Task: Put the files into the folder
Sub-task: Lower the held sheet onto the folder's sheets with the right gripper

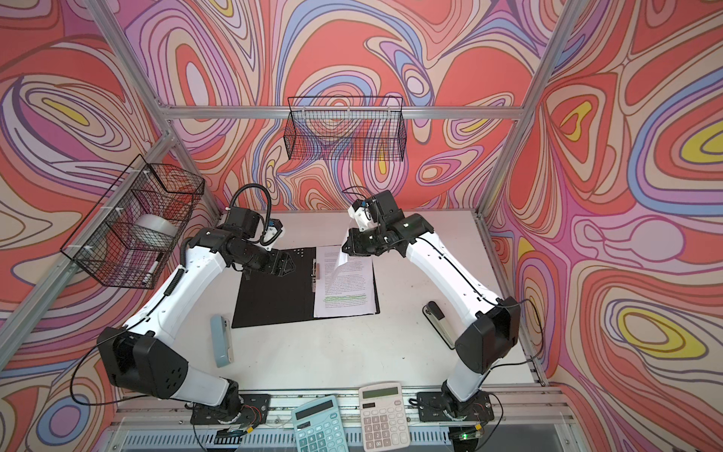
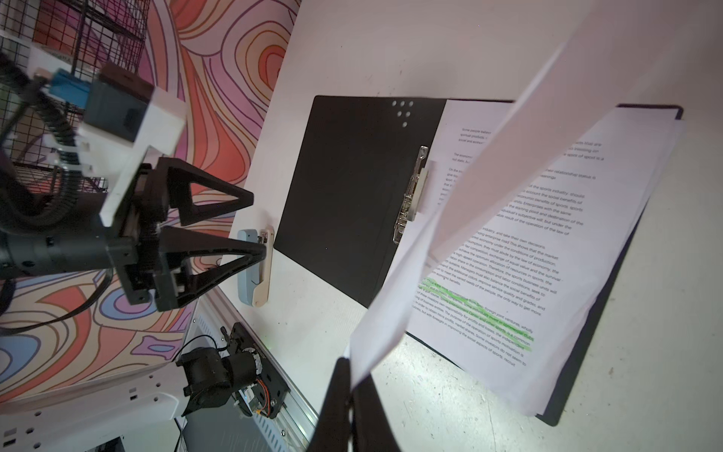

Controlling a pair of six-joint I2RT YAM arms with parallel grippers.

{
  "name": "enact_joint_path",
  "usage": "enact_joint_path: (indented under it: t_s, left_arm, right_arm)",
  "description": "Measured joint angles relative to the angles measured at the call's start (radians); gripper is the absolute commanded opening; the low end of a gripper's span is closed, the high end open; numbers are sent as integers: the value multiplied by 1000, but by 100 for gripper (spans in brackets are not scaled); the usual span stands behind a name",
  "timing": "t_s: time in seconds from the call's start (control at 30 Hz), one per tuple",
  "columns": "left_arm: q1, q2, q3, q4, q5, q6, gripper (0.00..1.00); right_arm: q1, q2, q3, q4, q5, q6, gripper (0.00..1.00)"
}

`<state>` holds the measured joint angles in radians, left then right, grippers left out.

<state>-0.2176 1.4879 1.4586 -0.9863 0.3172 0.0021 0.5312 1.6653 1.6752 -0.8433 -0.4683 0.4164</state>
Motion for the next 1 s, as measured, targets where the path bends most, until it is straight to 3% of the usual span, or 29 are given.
enact_joint_path:
  t_s: [0.4,1.0]
  left_arm:
    - [2,-8,0,0,13,0,79]
    - [2,-8,-2,2,24,0,79]
  right_arm:
    - [0,-41,-249,111,16,49,3]
    - [0,-27,-325,77,193,79,4]
